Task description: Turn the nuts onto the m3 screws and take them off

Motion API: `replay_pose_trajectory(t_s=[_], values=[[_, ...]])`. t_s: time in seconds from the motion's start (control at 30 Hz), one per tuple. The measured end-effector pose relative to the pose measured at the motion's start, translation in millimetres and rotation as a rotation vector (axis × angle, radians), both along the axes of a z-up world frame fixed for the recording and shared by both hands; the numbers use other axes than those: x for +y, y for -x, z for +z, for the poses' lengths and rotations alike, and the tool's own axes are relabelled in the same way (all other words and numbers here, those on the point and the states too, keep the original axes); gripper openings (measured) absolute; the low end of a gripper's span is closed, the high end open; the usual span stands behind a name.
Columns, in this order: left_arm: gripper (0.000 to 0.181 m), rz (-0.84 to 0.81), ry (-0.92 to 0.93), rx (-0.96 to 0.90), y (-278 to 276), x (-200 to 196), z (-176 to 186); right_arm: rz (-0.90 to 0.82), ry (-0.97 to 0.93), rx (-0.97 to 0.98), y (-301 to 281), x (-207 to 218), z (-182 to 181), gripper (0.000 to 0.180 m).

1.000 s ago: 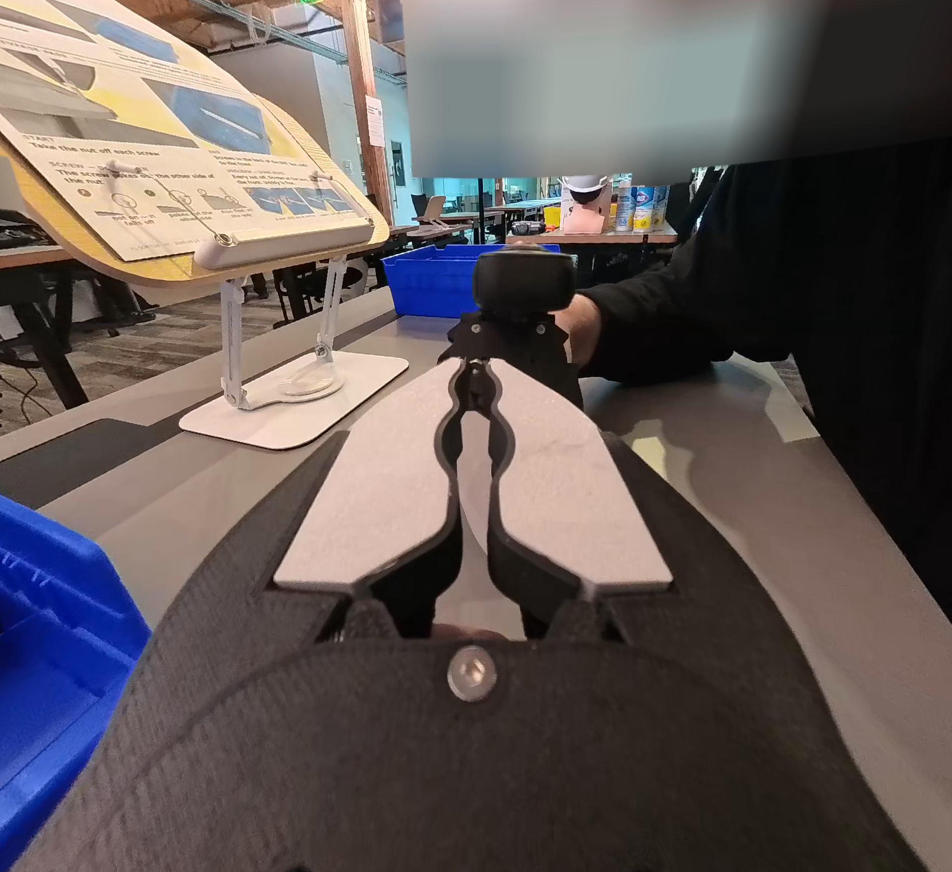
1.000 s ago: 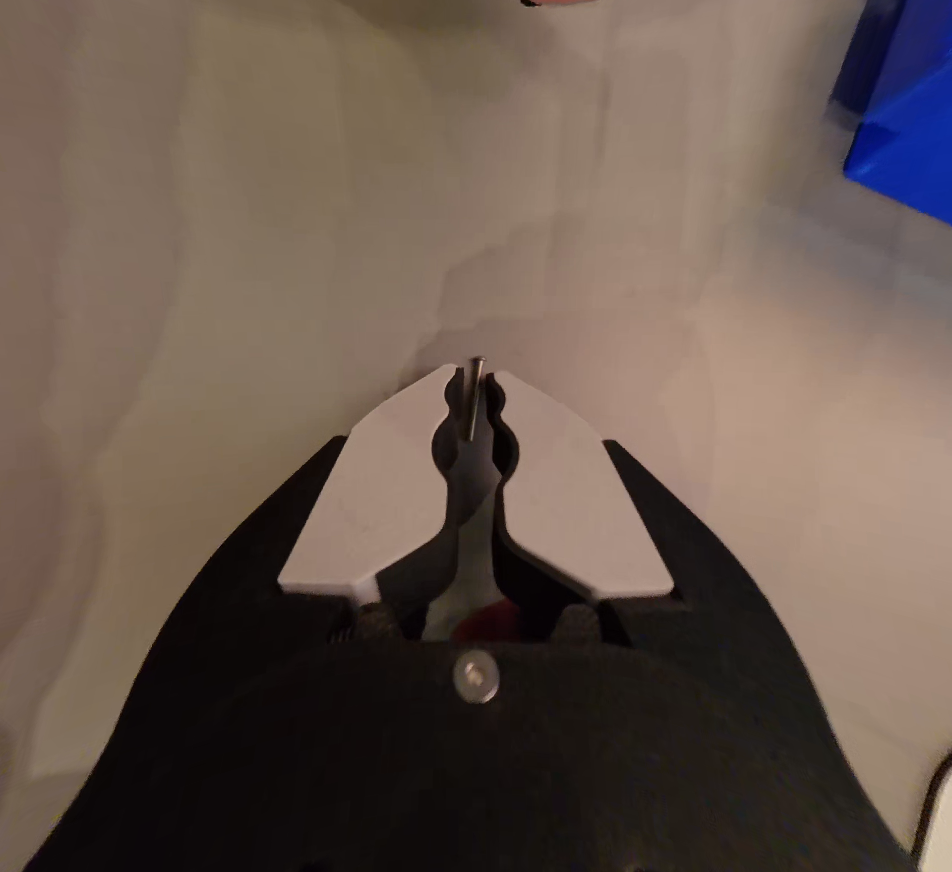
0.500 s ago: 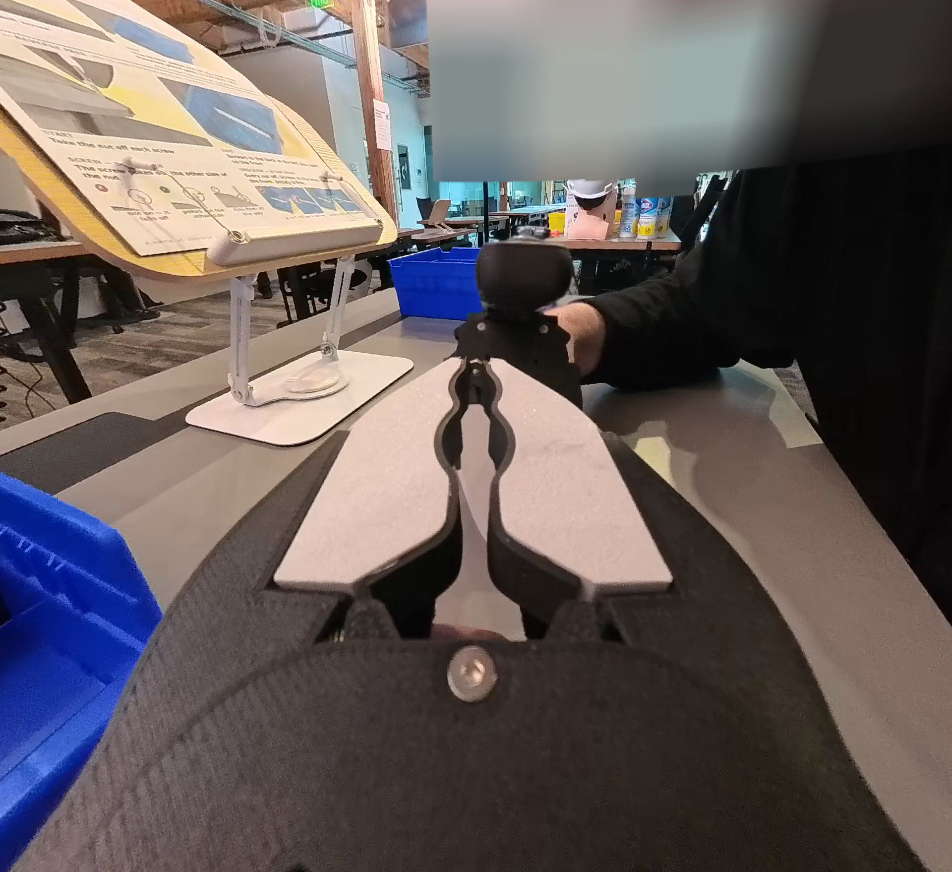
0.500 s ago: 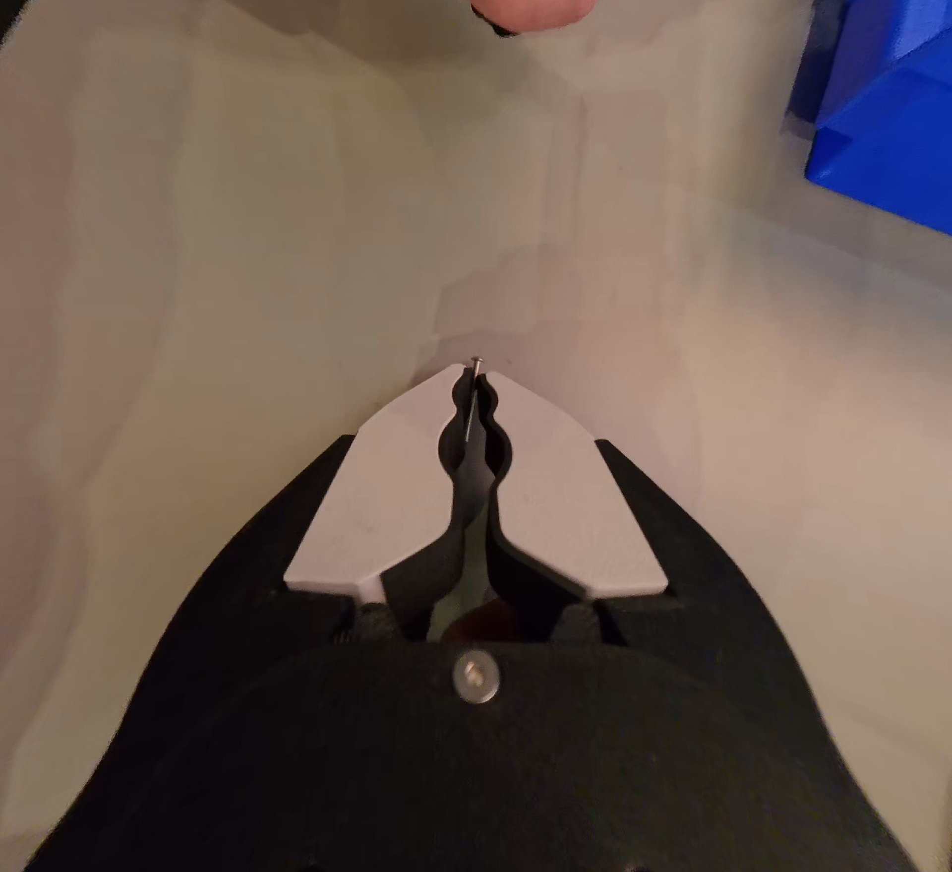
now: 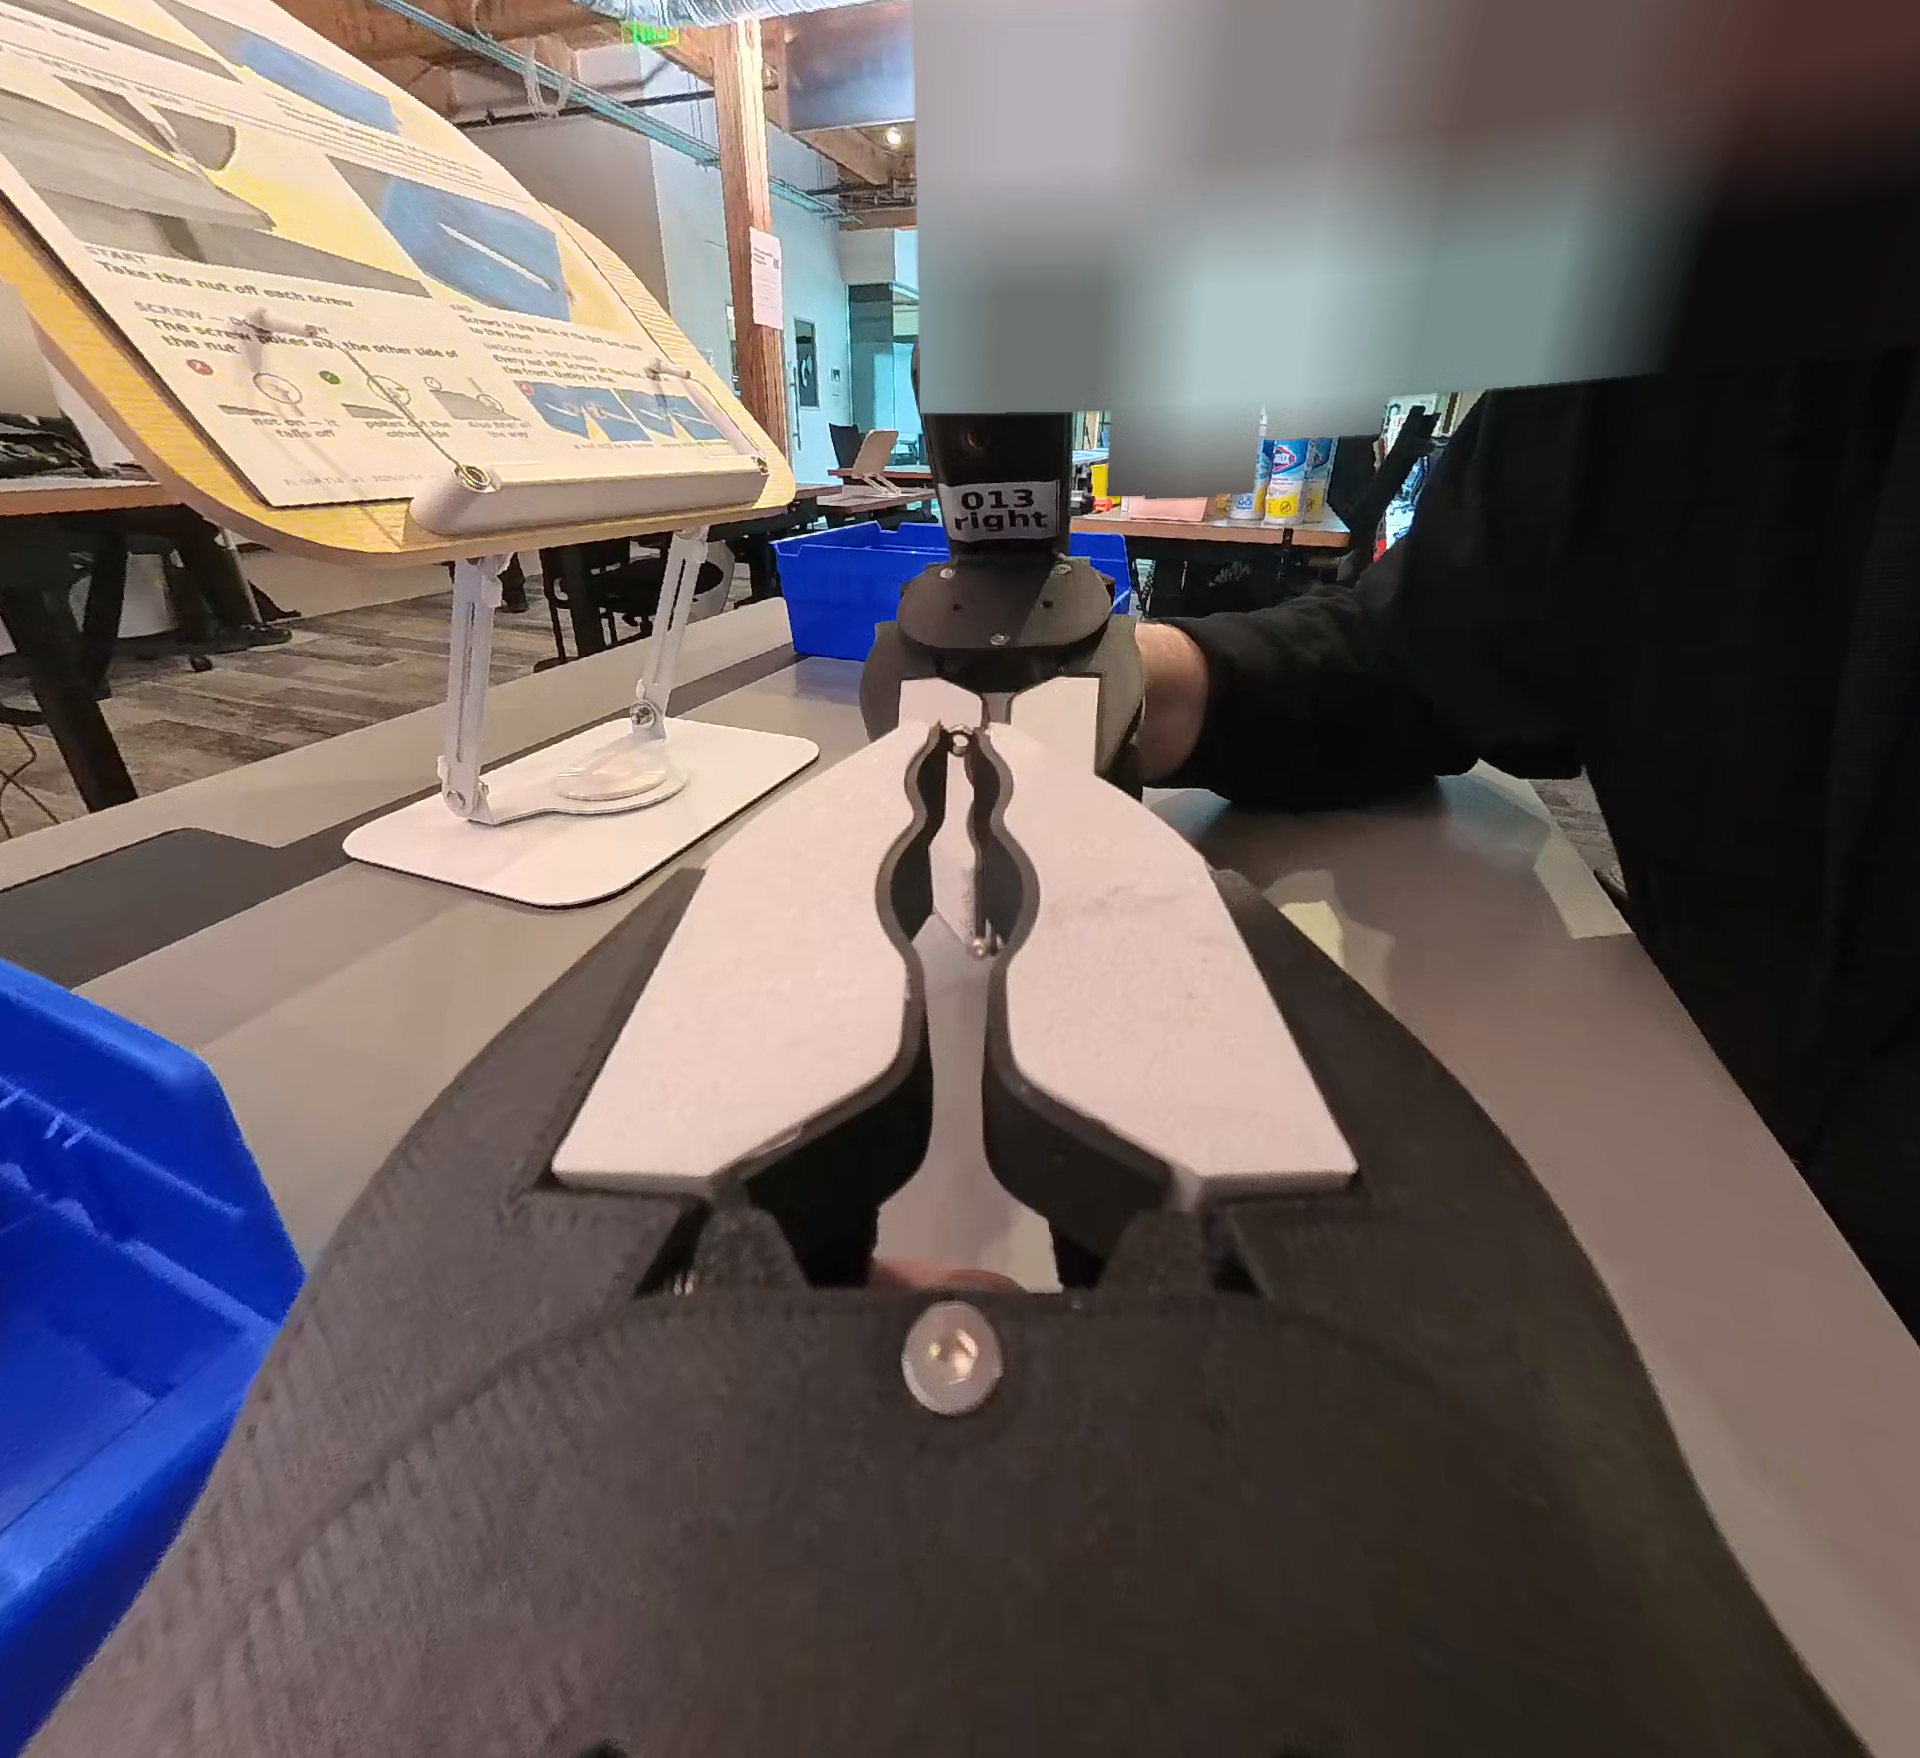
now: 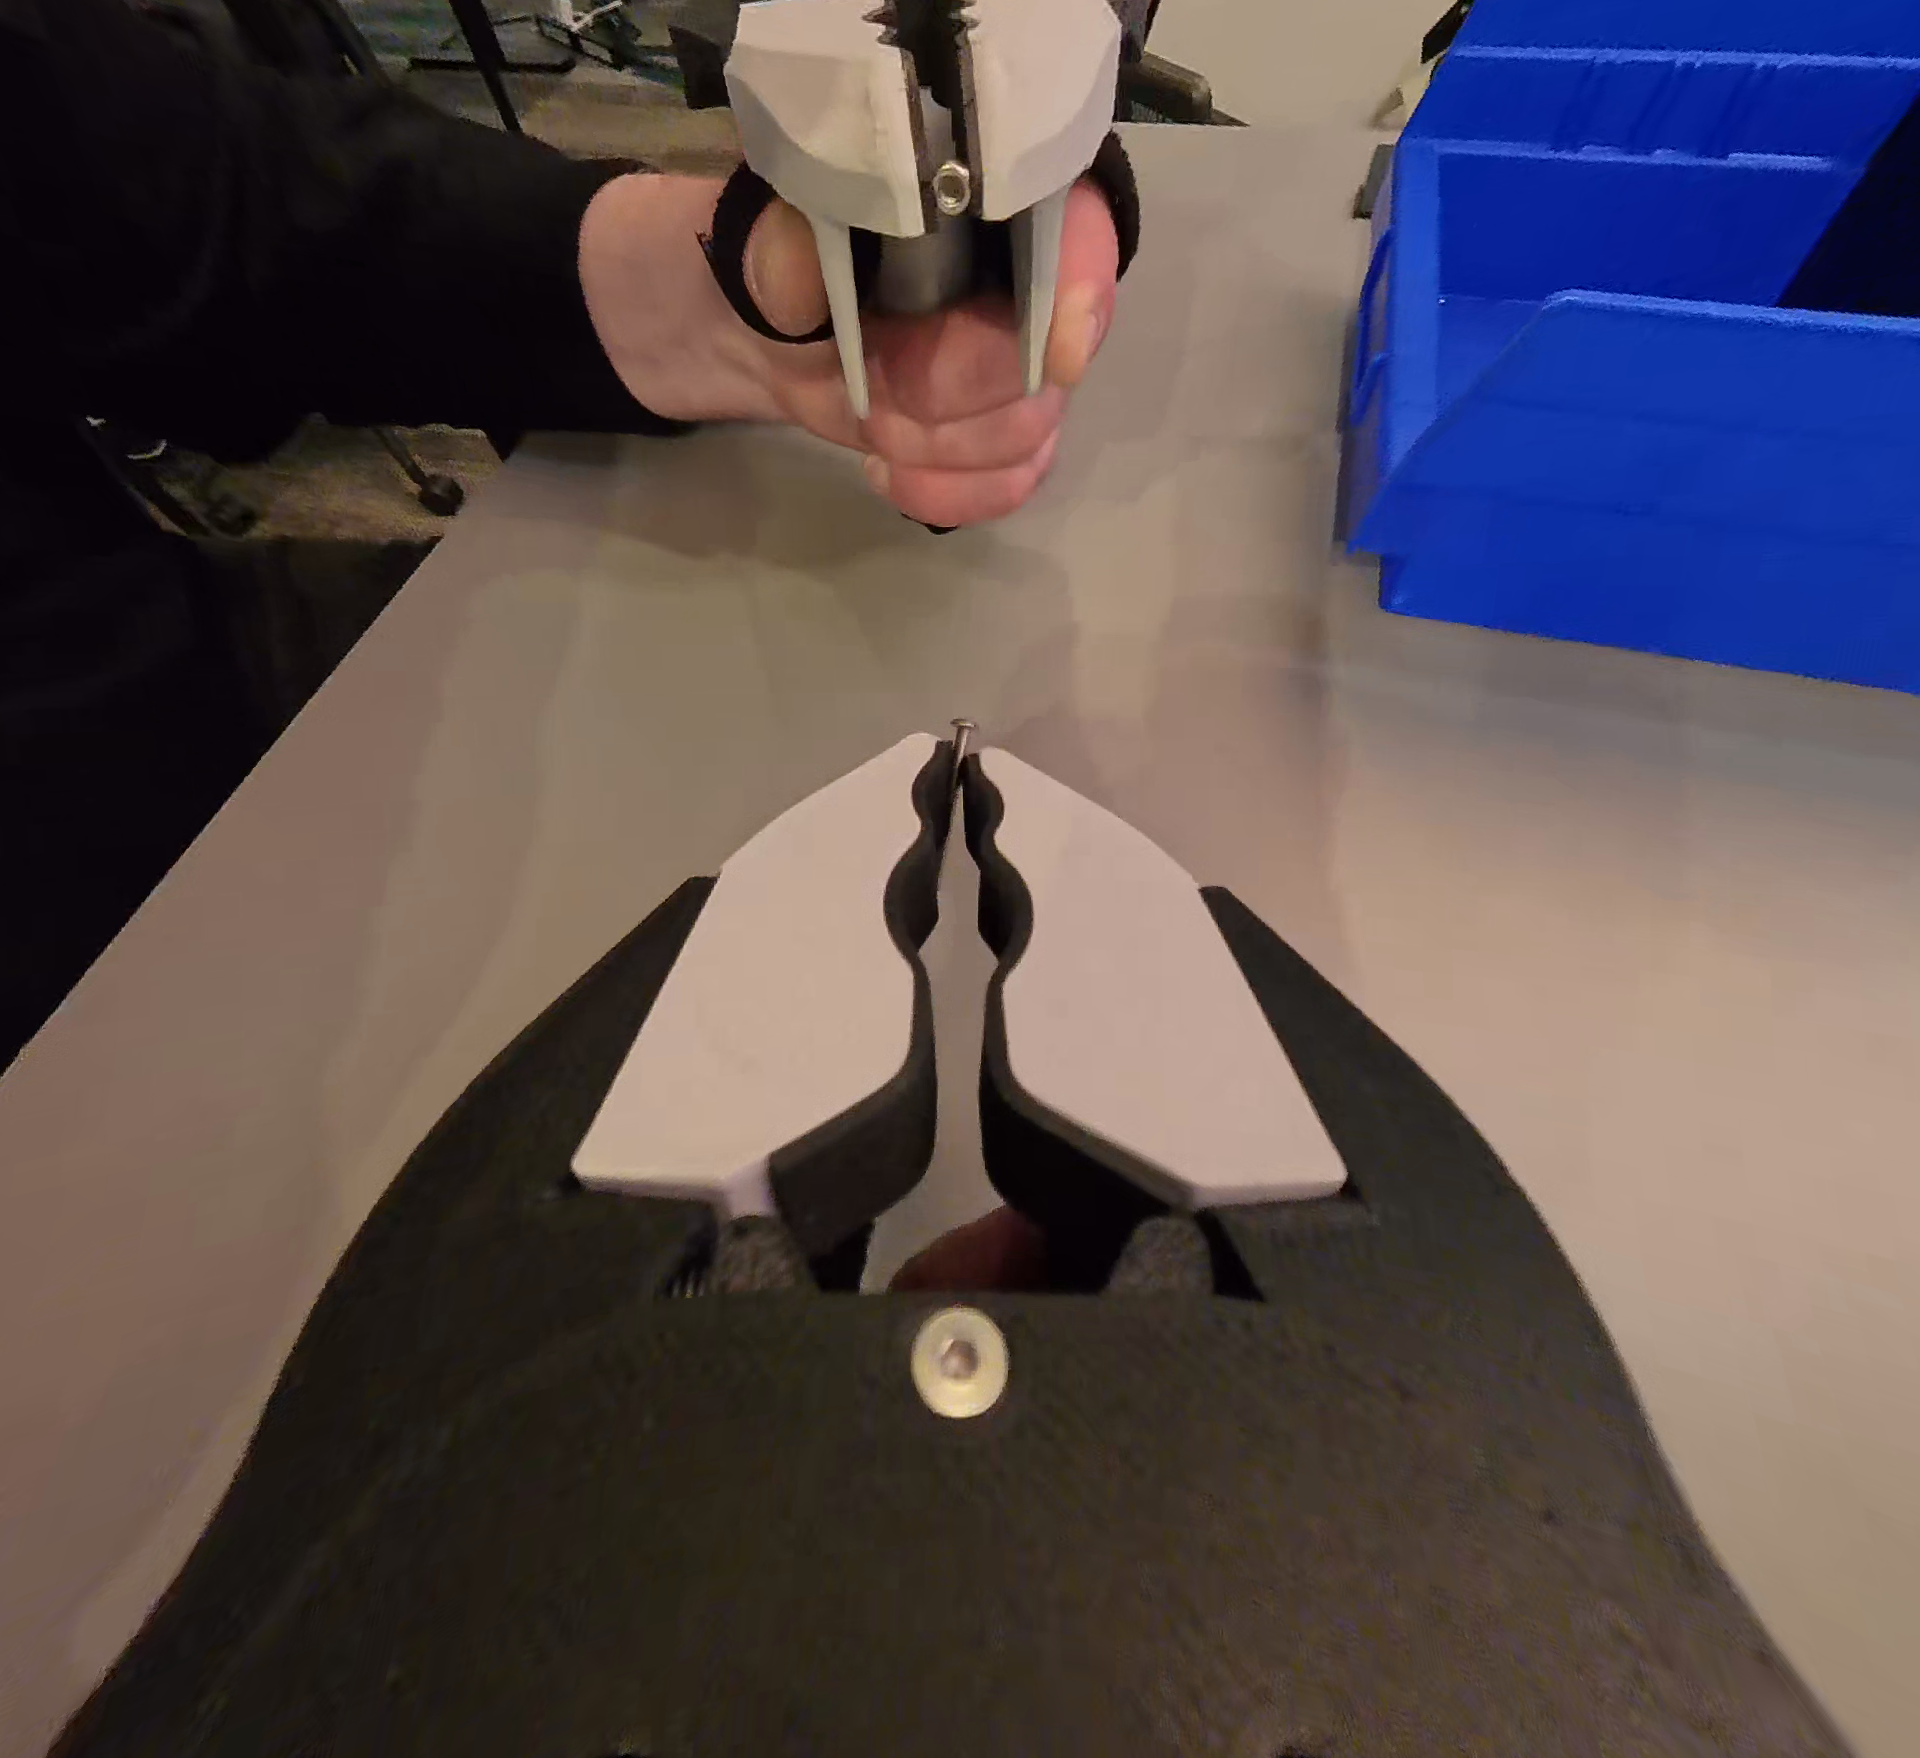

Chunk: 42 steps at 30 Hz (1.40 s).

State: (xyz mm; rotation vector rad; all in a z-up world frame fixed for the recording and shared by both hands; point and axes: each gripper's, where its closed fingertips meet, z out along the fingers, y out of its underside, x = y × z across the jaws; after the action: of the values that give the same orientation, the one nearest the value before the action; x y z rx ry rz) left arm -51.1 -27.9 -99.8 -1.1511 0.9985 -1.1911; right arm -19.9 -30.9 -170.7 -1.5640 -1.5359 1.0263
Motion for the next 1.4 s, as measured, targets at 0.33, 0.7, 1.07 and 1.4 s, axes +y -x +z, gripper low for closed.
replay_pose_trajectory(t_s=[0.33,0.7,1.07,1.4], values=[[0.004,-0.013,0.015,0.005,-3,0,-3,0.043,-0.037,-0.058,-22,-14,-16,0.002],[0.004,-0.016,0.028,0.024,-7,0,-9,0.626,-0.372,-0.344,-57,-54,-44,0.002],[0.004,-0.029,0.032,0.032,-7,0,-12,0.808,-0.372,-0.516,-74,-56,-72,0.002],[0.004,-0.03,0.028,0.032,-8,-2,-11,0.489,-0.296,-0.441,-78,-41,-56,0.005]])
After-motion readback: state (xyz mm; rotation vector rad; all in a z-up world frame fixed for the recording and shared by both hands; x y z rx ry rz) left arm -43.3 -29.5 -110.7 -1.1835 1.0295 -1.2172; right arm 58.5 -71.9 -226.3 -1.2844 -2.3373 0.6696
